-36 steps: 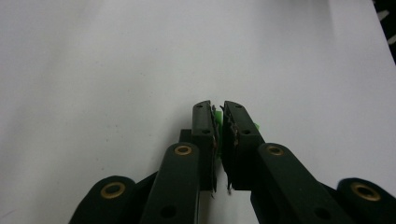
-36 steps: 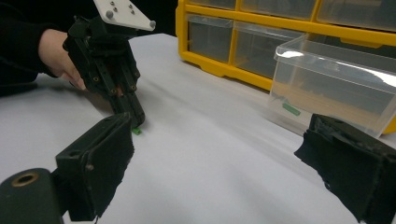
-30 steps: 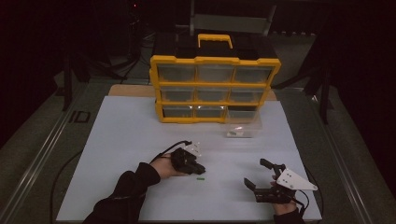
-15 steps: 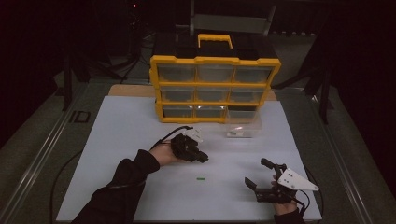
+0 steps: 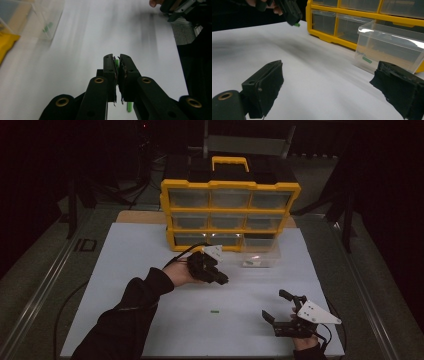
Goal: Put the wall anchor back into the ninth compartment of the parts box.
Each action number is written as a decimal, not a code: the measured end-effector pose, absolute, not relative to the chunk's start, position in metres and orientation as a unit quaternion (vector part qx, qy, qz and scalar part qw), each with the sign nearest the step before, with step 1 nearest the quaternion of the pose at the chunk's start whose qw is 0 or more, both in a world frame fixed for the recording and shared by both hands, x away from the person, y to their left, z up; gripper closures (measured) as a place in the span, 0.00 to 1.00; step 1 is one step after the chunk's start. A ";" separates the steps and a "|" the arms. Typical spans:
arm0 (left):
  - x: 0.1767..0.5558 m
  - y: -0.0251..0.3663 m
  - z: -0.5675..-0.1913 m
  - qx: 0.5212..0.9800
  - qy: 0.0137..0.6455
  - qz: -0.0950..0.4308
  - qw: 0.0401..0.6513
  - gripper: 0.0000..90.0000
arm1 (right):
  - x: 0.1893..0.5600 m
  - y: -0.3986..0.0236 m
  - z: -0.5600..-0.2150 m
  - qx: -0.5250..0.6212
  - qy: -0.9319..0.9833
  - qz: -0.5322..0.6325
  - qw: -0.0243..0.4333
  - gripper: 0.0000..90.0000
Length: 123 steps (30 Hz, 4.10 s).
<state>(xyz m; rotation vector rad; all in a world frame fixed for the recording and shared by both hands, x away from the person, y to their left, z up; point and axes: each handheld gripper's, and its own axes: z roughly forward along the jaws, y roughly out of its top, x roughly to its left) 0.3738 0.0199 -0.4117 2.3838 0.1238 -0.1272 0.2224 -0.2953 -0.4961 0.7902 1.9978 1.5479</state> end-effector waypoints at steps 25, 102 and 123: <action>0.425 -0.022 -0.343 0.905 0.049 -0.033 0.422 0.95 | 0.222 -0.296 -0.496 0.290 0.731 0.569 0.242 0.09; 0.449 -0.045 -0.381 0.905 0.173 -0.024 0.387 0.01 | 0.223 -0.296 -0.498 0.291 0.733 0.569 0.233 0.09; 0.403 -0.013 -0.385 0.914 0.133 -0.038 0.382 0.02 | 0.223 -0.294 -0.498 0.289 0.737 0.563 0.236 0.09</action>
